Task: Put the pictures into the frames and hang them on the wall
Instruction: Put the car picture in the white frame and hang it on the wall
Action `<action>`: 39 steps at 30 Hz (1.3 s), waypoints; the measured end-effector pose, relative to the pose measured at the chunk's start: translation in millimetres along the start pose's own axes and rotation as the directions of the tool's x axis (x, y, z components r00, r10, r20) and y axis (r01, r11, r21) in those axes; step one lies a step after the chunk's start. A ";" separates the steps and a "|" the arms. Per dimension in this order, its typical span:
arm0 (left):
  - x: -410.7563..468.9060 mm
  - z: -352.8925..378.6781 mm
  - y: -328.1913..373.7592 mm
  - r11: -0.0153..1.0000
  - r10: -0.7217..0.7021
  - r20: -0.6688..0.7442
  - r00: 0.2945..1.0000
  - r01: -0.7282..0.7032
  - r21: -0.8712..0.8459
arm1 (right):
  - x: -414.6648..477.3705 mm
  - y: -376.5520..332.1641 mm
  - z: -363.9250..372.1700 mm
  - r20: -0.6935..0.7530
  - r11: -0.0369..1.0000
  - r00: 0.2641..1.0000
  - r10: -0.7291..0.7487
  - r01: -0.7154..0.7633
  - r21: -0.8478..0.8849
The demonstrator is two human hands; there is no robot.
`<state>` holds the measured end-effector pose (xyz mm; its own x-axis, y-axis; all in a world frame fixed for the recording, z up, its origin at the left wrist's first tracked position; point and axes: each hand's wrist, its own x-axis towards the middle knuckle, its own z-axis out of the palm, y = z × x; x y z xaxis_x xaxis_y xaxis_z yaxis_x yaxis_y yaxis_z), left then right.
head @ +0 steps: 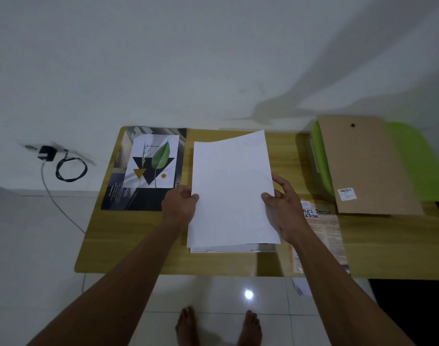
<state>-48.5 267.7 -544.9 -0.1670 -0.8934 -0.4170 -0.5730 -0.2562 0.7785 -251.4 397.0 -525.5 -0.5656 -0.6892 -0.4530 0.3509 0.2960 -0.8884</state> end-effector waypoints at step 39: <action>-80.7 -26.6 90.9 0.977 0.129 0.423 0.897 -0.041 -0.211 | -116.0 -110.2 -35.6 -0.144 0.959 0.963 -0.227 0.195 -0.206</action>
<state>-65.8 306.8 -428.0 -0.5628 -0.6786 -0.4720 -0.3834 -0.2915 0.8764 -251.0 467.9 -377.7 -0.7316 -0.6361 -0.2452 0.0724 0.2851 -0.9557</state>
